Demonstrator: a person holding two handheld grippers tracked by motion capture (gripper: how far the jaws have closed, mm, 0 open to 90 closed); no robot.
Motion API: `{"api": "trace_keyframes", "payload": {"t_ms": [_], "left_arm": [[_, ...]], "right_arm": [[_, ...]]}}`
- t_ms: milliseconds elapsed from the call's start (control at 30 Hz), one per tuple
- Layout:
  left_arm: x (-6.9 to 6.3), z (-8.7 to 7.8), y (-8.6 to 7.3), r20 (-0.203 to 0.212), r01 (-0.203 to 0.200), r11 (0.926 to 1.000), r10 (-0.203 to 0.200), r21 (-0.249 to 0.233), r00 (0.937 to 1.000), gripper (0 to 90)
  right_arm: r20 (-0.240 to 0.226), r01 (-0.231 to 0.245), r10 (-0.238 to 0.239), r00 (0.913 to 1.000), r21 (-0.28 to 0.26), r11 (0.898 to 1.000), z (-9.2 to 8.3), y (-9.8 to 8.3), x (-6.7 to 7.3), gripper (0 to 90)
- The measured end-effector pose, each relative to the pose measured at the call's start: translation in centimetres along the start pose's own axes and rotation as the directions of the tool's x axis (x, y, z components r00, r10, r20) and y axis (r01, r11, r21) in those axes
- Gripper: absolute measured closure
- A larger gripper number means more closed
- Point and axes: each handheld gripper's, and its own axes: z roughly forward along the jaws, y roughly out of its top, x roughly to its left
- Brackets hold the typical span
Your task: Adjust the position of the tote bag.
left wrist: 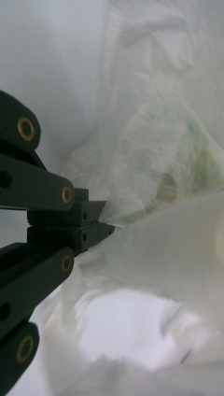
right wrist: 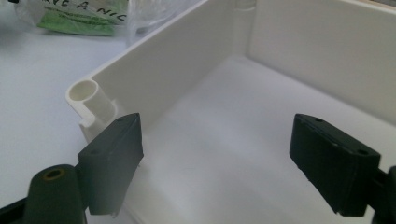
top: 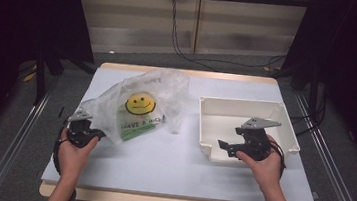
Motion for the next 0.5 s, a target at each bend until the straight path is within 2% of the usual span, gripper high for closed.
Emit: {"api": "trace_keyframes", "payload": {"t_ms": [133,500], "left_arm": [[1.0,-0.6,-0.2,-0.011,-0.003,1.0000,0.003,-0.006,0.9999,90.0],[0.8,-0.6,-0.3,-0.011,-0.034,0.9994,0.034,-0.001,0.9994,89.4]], "right_arm": [[-0.018,0.000,-0.001,0.9998,-0.015,1.000,0.2,0.6,0.4,20.0],[-0.063,0.026,-0.027,0.9976,-0.021,0.999,1.6,3.0,1.7,28.6]]}}
